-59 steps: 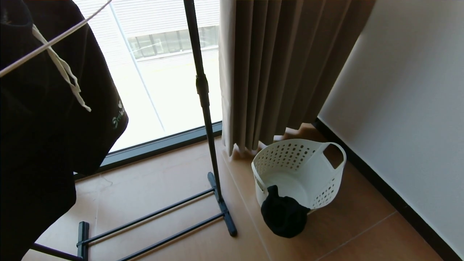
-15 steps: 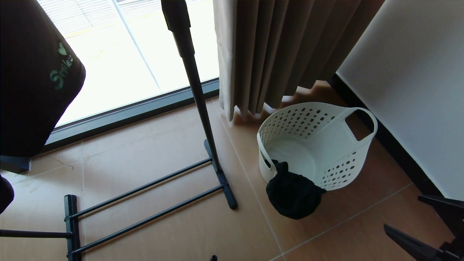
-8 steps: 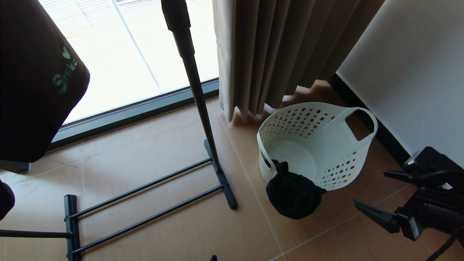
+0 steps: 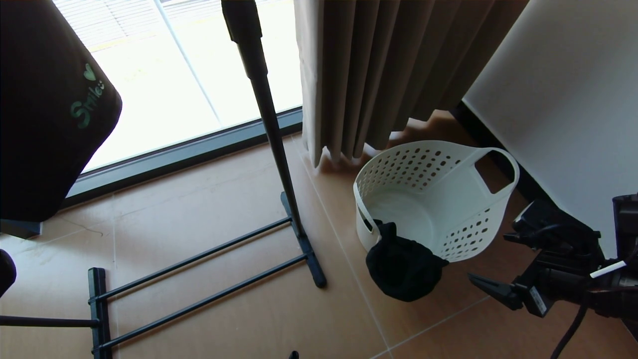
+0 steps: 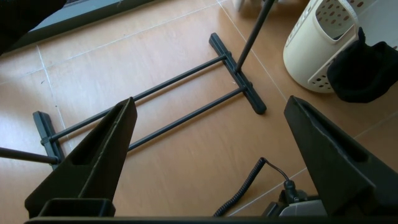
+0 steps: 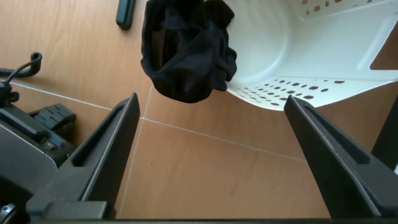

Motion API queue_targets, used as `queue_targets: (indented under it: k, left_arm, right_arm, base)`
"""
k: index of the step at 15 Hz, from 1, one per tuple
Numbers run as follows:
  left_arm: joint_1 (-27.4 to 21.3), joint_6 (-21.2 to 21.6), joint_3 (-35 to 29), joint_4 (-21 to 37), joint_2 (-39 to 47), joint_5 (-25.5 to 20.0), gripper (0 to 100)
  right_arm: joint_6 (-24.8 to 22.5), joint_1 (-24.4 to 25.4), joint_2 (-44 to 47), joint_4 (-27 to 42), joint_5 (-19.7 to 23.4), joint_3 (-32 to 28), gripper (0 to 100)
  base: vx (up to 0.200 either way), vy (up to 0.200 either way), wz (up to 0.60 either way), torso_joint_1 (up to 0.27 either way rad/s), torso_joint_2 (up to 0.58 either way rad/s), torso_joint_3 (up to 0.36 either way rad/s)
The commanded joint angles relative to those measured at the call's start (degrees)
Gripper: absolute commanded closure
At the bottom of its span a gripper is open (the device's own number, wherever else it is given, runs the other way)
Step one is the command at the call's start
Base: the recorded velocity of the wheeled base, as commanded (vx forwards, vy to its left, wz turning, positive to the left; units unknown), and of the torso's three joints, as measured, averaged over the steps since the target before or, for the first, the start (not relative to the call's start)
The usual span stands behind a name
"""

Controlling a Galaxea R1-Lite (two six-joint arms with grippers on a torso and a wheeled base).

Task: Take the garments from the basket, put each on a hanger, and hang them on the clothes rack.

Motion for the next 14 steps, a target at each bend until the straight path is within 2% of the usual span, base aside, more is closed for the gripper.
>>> queue_targets:
  k: [1,4,14]
  left_arm:
    - [0.0,0.0,0.0,0.0,0.0,0.0,0]
    - [0.0,0.0,0.0,0.0,0.0,0.0,0]
    - [0.0,0.0,0.0,0.0,0.0,0.0,0]
  right_arm:
    - [-0.1,0.0,2.8,-0.1,0.0,-1.3,0]
    - [-2.1,0.0,5.5,-0.1,0.1,-2.2,0]
    - [-2.2,-0.1,11.1,-0.2,0.0,-4.0,0]
  base:
    - [0.000,0.000,0.00,0.000,0.00,0.000]
    - [0.000,0.000,0.00,0.000,0.00,0.000]
    - [0.000,0.000,0.00,0.000,0.00,0.000]
